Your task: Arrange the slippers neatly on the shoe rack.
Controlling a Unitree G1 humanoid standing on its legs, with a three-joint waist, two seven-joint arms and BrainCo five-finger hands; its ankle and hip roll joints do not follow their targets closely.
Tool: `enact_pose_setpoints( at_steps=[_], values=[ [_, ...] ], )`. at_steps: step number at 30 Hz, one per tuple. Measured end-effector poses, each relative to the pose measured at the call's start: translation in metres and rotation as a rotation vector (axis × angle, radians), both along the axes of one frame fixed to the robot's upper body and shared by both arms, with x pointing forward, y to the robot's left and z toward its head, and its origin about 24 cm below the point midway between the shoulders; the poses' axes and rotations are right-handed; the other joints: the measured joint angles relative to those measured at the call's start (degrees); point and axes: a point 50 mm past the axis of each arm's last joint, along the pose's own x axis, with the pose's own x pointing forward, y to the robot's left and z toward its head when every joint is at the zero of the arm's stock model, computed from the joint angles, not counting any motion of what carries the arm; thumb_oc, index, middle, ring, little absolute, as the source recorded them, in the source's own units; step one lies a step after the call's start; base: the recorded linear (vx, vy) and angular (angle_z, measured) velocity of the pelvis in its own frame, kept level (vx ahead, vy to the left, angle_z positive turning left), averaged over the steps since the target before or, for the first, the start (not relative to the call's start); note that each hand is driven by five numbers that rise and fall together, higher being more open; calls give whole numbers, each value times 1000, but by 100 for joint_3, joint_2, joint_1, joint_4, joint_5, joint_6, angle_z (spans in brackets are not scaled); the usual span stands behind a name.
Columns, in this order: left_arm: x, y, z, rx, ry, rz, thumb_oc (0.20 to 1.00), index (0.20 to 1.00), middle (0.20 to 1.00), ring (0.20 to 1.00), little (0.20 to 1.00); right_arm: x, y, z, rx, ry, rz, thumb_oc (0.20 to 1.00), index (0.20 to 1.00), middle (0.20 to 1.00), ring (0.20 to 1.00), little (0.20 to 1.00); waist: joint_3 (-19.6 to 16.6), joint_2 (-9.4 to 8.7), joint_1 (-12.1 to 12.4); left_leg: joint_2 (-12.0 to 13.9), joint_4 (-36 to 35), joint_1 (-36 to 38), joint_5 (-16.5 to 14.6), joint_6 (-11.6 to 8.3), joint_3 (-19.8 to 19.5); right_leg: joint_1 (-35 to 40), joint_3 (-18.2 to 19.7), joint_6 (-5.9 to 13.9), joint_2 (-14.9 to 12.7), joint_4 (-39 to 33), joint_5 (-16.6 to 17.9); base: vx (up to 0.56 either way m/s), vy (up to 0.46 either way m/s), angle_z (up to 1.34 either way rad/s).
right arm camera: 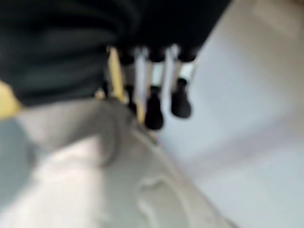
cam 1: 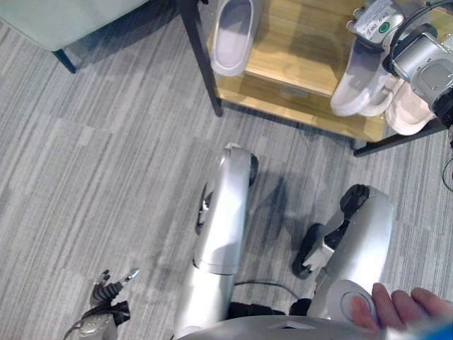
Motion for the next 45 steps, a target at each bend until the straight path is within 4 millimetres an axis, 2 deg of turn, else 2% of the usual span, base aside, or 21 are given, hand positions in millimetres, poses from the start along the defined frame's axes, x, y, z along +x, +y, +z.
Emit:
enact_pose_setpoints(
  at_steps=[1,2,3,7,21,29,31,34,37,39,42,45],
  values=[
    [0,0,0,3,0,2,1000,1000,1000,1000,1000,0,0,-1,21,-17,6,200,200,200,200,200,0,1,-19,0,0,4,0,0,1,1,1,0,2,0,0,0,0,0],
    [1,-1,0,4,2,-9,1000,1000,1000,1000,1000,2,1,-3,138,-40,32,200,200,200,200,200,-5,9,-40,-3,-6,10,0,1,11,5,12,0,0,0,0,0,0,0],
    [1,-1,0,7,5,-19,1000,1000,1000,1000,1000,2,2,-5,183,-49,37,200,200,200,200,200,-5,11,-61,-3,-6,12,0,0,15,4,19,0,0,4,0,0,0,0],
    [1,-5,-1,16,24,-63,1000,1000,1000,1000,1000,3,1,-6,229,-60,55,200,200,200,200,200,-5,43,-81,-7,-6,12,0,0,18,-13,27,-8,-1,27,-4,0,0,0],
    [-1,-5,-2,23,40,-85,1000,1000,1000,1000,1000,2,2,-13,147,4,57,200,200,200,200,200,-18,81,-69,-24,5,6,1,0,3,-30,34,-47,-9,83,-21,0,0,0],
    [-2,1,2,39,42,-91,1000,1000,1000,1000,1000,-7,9,-12,66,24,159,200,200,200,200,200,-17,83,-134,-18,46,-27,1,-1,-10,-72,43,-51,6,119,-23,0,0,0],
    [-2,1,1,39,44,-92,1000,1000,1000,1000,1000,-14,17,-13,15,27,221,200,200,200,200,200,-16,78,-168,-18,69,-41,0,-2,-26,-75,42,-51,8,130,-23,0,0,0],
    [-3,-2,-5,33,77,-70,1000,1000,1000,1000,1000,-22,40,-14,-62,20,360,200,200,200,200,200,-18,62,-252,-13,80,-50,-1,-5,-47,-69,34,-50,10,129,-23,0,0,0],
    [-12,2,-8,36,110,-21,1000,1000,1000,1000,1000,-26,45,-17,-145,45,388,200,200,200,200,200,-14,-10,-257,-11,85,-57,-2,-6,-106,-62,-27,-53,10,132,-24,0,0,0],
    [-16,5,-8,50,120,4,1000,1000,1000,1000,1000,-36,52,-18,-171,53,454,200,200,200,200,200,-5,-52,-220,2,86,-63,-1,-6,-122,-61,-75,-79,15,126,-35,0,0,0],
    [-13,5,-8,64,131,-6,1000,1000,1000,1000,1000,-43,63,-21,-181,77,521,200,200,200,200,200,-1,-90,-207,5,87,-46,-1,-6,-130,-37,-78,-82,15,125,-37,0,0,0],
    [-8,9,-4,82,117,-18,1000,1000,1000,1000,1000,-41,69,-26,-183,113,538,200,200,200,200,200,17,-284,-136,5,76,1,-2,-7,-151,4,-107,-97,11,127,-43,0,0,0]
  ],
)
